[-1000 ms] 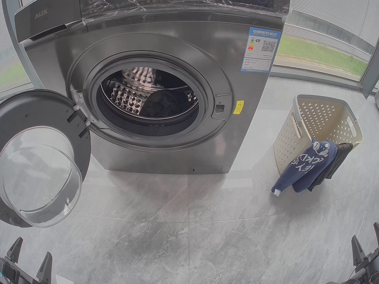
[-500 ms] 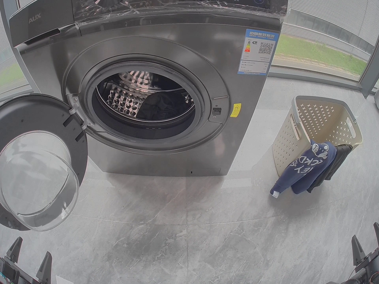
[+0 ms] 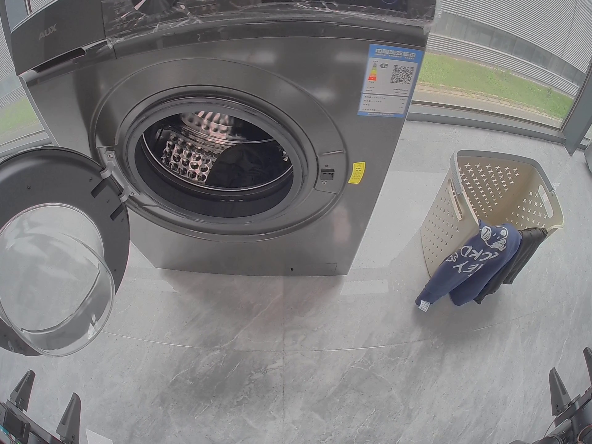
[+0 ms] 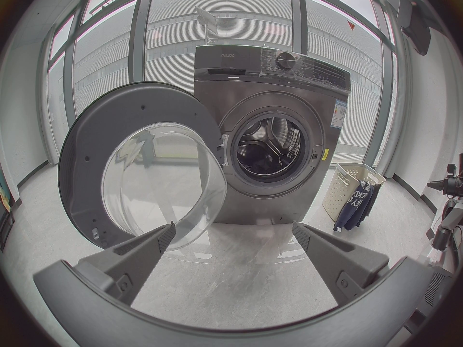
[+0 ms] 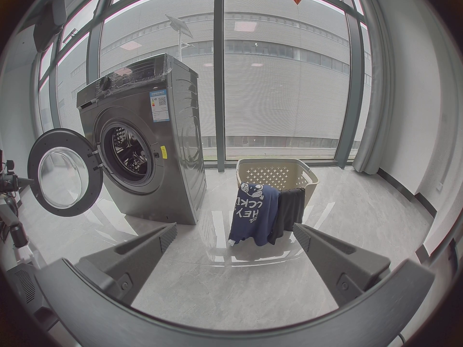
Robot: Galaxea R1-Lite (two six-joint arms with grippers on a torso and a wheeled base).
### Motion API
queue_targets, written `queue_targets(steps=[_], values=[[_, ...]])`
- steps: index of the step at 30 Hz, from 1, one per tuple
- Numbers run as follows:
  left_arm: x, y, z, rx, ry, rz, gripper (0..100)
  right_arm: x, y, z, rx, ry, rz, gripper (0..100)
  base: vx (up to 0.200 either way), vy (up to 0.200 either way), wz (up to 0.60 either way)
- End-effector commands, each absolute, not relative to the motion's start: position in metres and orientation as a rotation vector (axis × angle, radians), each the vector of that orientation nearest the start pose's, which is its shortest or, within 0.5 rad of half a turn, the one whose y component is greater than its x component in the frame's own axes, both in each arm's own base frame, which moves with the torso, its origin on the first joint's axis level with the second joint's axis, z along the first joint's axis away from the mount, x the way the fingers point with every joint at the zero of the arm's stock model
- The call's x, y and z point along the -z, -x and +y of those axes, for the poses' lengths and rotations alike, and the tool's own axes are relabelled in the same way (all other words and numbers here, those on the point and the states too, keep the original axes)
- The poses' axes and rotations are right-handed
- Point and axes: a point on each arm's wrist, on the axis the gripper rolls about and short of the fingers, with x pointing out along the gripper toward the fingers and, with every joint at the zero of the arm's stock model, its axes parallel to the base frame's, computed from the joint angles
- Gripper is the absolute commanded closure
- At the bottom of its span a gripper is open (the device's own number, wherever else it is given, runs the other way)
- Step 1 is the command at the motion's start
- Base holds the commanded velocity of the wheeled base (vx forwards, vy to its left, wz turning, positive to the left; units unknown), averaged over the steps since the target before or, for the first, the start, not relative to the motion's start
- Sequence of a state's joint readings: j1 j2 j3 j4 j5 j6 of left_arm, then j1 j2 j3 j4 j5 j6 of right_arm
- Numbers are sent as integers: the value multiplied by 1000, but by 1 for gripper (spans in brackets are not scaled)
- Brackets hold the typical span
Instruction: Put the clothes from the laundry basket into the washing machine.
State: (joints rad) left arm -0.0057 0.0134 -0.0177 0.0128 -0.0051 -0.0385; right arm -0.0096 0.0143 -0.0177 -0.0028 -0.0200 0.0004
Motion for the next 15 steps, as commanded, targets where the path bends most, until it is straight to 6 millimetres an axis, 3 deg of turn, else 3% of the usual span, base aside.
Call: queue_targets(steps=[1, 10, 15], values=[[-76, 23, 0, 10, 40, 12, 0, -76, 23, 0, 31, 2, -5, 0, 0, -200, 0], [-75, 23, 0, 11, 38, 12, 0, -76, 23, 0, 29, 0, -2, 0, 0, -200, 0], [-75, 23, 0, 12, 26, 12, 0, -76, 23, 0, 29, 2, -2, 0, 0, 0, 0]])
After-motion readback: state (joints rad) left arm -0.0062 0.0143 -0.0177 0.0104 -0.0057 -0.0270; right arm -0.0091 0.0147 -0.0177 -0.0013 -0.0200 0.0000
